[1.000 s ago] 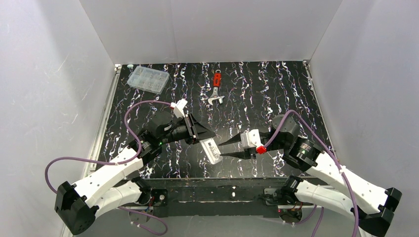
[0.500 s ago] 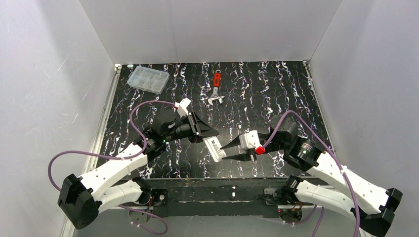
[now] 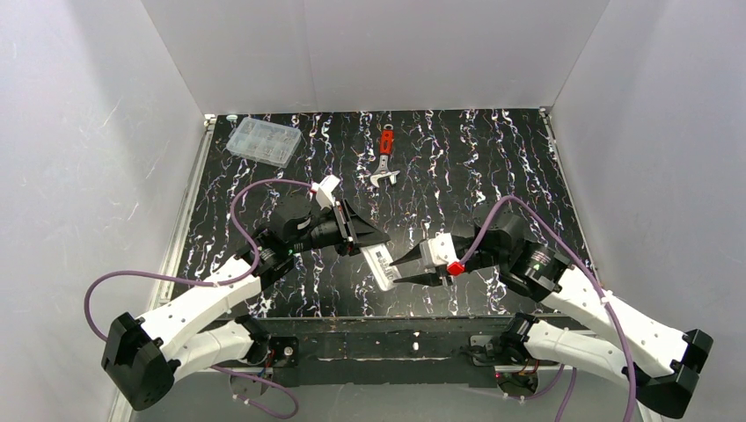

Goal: Load the batteries into the remote control
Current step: Remove the battery cover from the remote control.

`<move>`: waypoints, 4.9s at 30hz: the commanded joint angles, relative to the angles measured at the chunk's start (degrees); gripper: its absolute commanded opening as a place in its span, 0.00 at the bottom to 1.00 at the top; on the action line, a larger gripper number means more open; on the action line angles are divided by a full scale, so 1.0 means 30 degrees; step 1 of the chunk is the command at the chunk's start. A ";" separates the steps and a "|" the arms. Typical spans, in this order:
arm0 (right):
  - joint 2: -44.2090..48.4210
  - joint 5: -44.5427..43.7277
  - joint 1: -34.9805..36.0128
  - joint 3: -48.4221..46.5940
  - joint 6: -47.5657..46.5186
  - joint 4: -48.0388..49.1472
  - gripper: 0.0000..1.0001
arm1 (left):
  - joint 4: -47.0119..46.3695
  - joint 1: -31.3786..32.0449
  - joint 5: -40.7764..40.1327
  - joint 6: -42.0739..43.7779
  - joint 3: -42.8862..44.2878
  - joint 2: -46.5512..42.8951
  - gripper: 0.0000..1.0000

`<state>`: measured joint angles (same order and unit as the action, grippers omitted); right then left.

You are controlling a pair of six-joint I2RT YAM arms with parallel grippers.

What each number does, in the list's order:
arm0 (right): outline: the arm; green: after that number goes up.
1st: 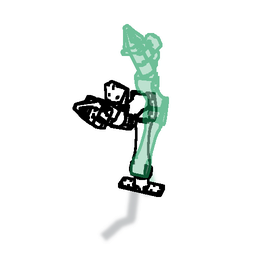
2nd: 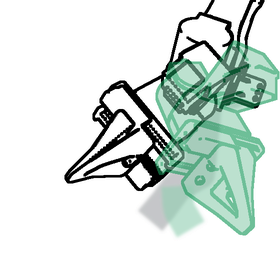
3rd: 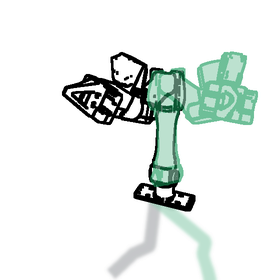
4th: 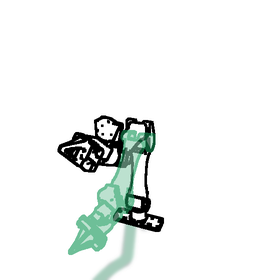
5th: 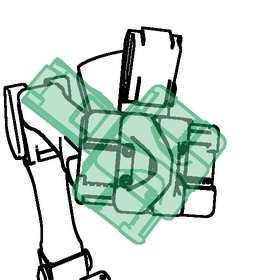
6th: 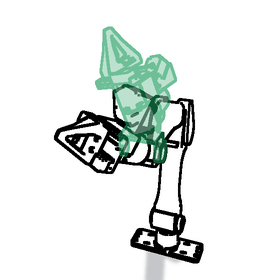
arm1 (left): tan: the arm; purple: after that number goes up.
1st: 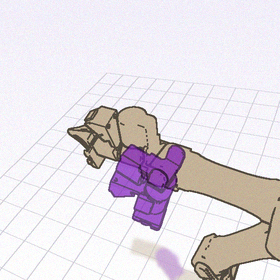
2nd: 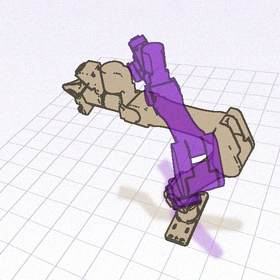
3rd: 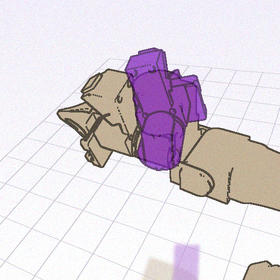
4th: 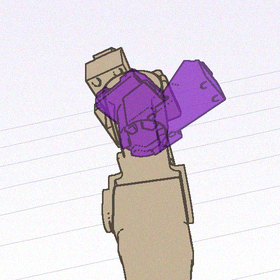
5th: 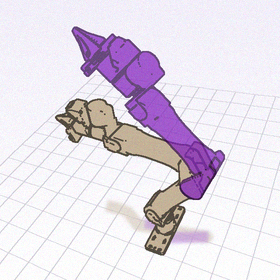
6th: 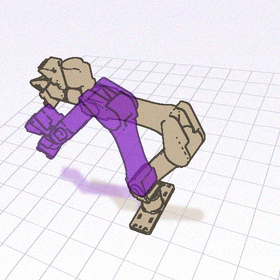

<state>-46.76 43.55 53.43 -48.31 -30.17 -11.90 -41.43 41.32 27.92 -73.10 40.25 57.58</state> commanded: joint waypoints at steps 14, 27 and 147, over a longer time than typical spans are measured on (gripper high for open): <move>-0.0634 0.0075 0.0143 -0.1151 -0.0838 -0.0223 0.41 | -0.0509 -0.0119 0.0846 0.0050 0.0900 -0.0809 0.00; -0.1162 -0.0532 0.0133 -0.1332 -0.1711 -0.0504 0.41 | -0.1080 -0.0093 0.0506 -0.0456 0.0634 -0.0773 0.00; -0.5120 -1.3088 0.2927 -0.6615 1.7049 -0.5220 0.65 | 0.2908 -0.1996 -0.0203 0.3228 0.2059 -0.1179 0.00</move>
<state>-61.04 6.81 61.06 -64.18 21.28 -25.67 -32.03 35.68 25.50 -64.10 43.83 55.68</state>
